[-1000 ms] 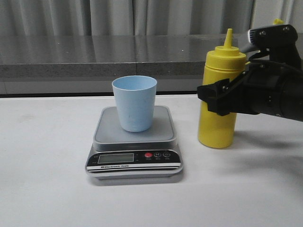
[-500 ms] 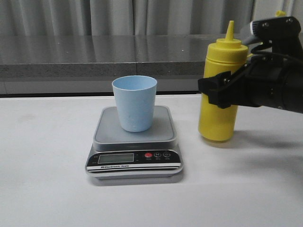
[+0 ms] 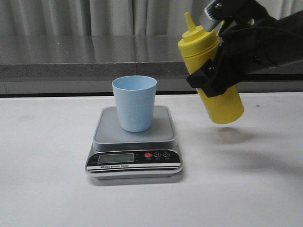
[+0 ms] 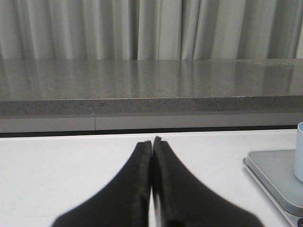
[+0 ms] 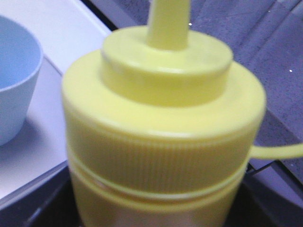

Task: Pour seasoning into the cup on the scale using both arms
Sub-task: 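Lift the bottle and tilt its nozzle down toward the cup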

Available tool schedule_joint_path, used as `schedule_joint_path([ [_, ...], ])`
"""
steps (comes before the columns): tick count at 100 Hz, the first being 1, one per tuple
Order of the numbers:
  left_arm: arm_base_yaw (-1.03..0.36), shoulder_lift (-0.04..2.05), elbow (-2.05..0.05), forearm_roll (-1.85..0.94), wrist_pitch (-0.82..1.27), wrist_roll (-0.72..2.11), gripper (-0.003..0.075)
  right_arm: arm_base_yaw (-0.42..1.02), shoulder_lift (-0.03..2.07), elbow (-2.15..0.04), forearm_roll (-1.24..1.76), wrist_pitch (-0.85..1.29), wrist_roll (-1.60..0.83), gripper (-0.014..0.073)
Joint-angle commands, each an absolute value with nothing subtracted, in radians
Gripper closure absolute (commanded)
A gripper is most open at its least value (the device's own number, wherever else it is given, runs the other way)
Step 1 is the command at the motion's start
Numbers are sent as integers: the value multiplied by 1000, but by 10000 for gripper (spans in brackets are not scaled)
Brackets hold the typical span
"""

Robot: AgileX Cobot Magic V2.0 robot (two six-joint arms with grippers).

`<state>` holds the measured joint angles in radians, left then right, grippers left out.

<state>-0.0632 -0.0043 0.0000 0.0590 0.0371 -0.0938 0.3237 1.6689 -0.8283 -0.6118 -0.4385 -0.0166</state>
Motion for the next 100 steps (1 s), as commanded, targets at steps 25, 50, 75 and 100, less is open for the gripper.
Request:
schedule_joint_path([
  [25, -61, -33, 41, 54, -45, -99, 740, 421, 1625, -1041, -839, -129, -30, 294],
  [50, -61, -33, 41, 54, -45, -99, 740, 493, 1633, -1093, -1104, 35, -30, 294],
  [75, -61, -33, 41, 54, -45, -99, 740, 556, 1633, -1093, -1335, 182, -30, 294],
  [100, -61, -33, 41, 54, -45, -99, 740, 570, 1633, -1093, -1468, 261, -29, 294],
])
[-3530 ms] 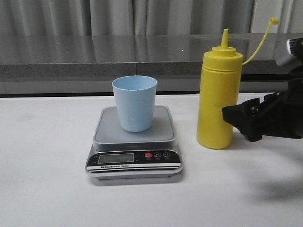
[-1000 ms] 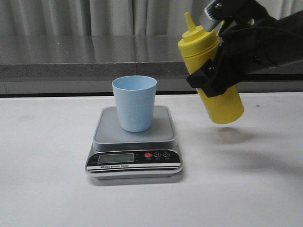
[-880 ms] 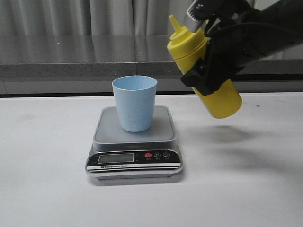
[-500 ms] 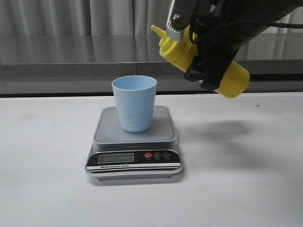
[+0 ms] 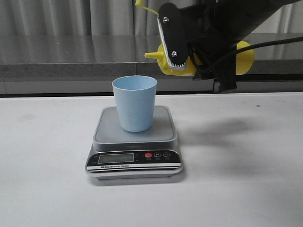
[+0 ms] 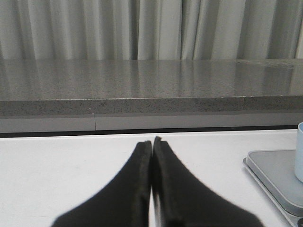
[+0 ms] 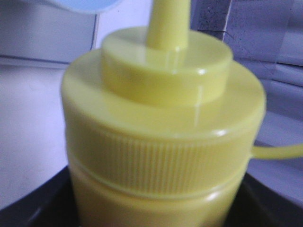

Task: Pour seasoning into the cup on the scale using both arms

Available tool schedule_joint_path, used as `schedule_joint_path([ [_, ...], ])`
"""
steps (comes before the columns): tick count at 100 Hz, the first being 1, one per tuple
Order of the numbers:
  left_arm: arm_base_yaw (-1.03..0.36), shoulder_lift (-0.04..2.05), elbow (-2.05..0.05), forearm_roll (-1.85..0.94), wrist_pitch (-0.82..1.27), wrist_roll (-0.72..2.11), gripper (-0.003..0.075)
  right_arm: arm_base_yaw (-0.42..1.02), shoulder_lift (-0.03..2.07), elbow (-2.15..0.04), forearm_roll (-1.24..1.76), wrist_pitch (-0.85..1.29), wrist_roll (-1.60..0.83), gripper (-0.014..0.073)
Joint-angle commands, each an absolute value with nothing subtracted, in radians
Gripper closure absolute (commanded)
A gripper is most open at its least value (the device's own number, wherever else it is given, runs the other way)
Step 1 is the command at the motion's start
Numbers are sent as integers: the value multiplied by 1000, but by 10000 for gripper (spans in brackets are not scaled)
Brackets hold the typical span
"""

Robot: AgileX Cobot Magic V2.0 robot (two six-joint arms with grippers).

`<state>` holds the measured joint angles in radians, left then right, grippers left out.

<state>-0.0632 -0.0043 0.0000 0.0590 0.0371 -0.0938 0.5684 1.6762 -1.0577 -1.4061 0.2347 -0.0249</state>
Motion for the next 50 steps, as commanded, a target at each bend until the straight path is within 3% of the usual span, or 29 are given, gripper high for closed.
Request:
schedule_joint_path([
  [1, -61, -33, 41, 54, -45, -99, 740, 570, 1633, -1095, -1472, 261, -29, 294],
  [50, -61, -33, 41, 54, -45, -99, 740, 607, 1693, -1156, -1651, 351, -29, 294],
])
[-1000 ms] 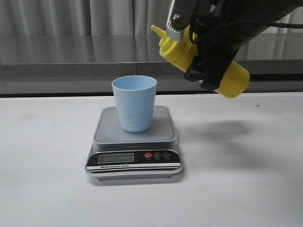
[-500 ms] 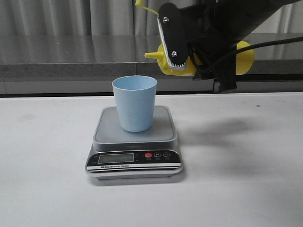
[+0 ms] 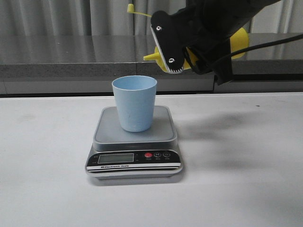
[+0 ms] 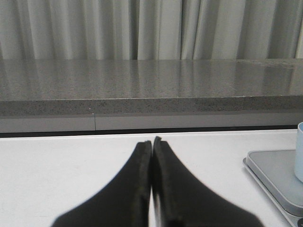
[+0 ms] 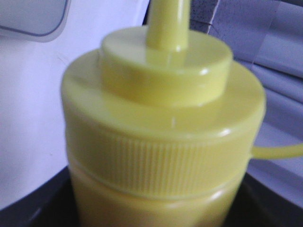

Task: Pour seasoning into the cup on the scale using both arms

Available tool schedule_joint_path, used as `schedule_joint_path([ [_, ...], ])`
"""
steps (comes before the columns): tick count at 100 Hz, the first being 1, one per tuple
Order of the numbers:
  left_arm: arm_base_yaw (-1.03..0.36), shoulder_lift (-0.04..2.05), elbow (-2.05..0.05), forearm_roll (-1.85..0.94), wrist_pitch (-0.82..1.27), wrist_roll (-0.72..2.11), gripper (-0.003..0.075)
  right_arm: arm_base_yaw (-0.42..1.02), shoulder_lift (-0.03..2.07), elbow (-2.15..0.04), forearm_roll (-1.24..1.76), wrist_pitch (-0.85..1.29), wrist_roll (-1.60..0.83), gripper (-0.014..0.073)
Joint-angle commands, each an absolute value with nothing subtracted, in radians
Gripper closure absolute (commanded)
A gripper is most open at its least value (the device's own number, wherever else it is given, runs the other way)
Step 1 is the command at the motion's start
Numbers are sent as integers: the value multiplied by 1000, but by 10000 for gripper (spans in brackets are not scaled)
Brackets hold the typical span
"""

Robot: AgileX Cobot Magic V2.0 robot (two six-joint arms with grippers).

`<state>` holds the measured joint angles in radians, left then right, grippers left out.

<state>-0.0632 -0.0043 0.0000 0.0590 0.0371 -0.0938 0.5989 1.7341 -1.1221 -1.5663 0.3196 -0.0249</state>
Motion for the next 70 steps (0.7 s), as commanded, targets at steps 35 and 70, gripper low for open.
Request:
schedule_joint_path([
  [35, -61, -33, 41, 54, -45, -99, 740, 620, 1699, -1156, -1720, 365, -29, 294],
  [70, -61, -33, 41, 54, -45, -99, 740, 620, 1699, -1156, -1719, 365, -23, 294],
])
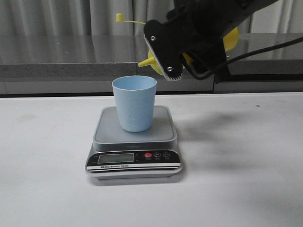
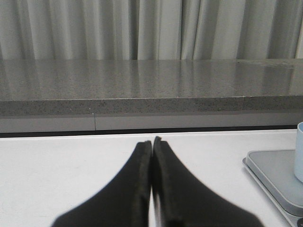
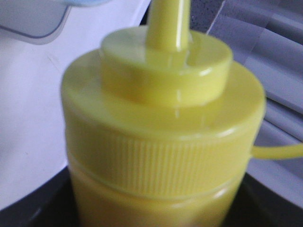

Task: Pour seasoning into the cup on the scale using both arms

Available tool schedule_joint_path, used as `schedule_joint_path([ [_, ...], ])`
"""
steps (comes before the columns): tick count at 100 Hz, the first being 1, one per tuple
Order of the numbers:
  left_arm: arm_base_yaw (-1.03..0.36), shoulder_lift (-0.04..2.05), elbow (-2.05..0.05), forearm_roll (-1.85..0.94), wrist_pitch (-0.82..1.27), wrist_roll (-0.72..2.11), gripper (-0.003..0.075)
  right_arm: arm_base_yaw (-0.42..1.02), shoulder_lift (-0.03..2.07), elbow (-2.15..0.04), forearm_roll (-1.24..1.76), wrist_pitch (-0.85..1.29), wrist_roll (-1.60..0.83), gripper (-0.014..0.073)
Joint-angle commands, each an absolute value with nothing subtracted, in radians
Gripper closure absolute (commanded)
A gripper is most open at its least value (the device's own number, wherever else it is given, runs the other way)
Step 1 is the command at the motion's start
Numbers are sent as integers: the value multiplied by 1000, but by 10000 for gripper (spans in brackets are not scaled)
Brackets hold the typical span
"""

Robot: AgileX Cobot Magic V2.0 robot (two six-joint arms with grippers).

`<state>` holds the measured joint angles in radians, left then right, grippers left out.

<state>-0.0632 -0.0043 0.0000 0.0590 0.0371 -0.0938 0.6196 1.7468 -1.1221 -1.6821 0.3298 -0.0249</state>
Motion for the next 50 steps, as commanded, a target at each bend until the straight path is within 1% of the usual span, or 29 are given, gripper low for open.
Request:
schedule_joint_path([
  [1, -61, -33, 41, 54, -45, -99, 740, 620, 1699, -1156, -1719, 365, -21, 294],
  [9, -61, -33, 41, 54, -45, -99, 740, 620, 1699, -1156, -1719, 365, 0, 294],
  [23, -61, -33, 41, 54, -45, -99, 740, 620, 1697, -1156, -1719, 365, 122, 294],
  [50, -61, -33, 41, 54, -45, -99, 740, 617, 1642, -1156, -1719, 339, 535, 294],
])
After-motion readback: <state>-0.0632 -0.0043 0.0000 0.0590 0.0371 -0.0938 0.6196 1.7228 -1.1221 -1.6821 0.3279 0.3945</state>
